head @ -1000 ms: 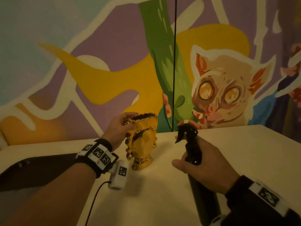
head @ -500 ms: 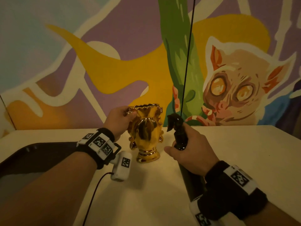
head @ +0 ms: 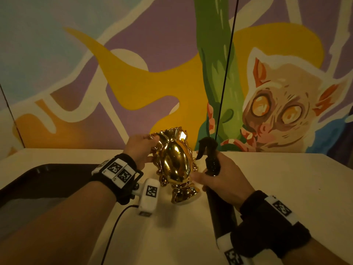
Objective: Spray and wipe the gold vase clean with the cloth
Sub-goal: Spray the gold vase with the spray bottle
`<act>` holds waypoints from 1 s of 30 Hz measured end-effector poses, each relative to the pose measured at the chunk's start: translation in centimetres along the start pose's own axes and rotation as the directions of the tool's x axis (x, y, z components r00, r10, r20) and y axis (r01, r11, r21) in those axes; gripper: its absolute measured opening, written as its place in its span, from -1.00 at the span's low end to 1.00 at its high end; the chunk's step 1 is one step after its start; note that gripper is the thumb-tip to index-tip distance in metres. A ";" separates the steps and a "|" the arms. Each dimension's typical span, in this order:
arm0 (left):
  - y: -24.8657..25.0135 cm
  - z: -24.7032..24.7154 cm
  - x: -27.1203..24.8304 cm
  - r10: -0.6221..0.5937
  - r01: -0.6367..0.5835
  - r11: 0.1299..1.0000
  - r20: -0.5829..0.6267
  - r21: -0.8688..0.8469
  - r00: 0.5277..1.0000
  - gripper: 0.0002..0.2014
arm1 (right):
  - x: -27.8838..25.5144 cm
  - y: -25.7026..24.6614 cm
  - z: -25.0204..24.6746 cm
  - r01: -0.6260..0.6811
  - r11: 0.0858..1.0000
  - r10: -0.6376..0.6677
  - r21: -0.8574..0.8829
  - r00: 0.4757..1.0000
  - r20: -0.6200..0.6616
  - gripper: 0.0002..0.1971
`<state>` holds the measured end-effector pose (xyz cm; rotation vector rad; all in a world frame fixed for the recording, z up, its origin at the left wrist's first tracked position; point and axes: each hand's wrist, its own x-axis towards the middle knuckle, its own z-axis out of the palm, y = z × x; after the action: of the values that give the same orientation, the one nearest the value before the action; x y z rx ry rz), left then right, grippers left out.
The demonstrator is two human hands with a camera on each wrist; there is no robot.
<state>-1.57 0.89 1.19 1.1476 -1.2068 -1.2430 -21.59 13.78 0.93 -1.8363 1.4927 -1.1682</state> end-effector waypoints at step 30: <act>-0.3 0.4 0.1 0.036 -0.036 0.999 -0.013 0.001 0.999 -0.76 | 1.7 -0.6 0.8 -0.233 0.964 0.219 0.128 0.969 0.115 -0.80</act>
<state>-1.94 0.83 0.91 1.1280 -1.2133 -1.2061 -20.54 12.23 1.52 -1.5612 1.4788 -1.0284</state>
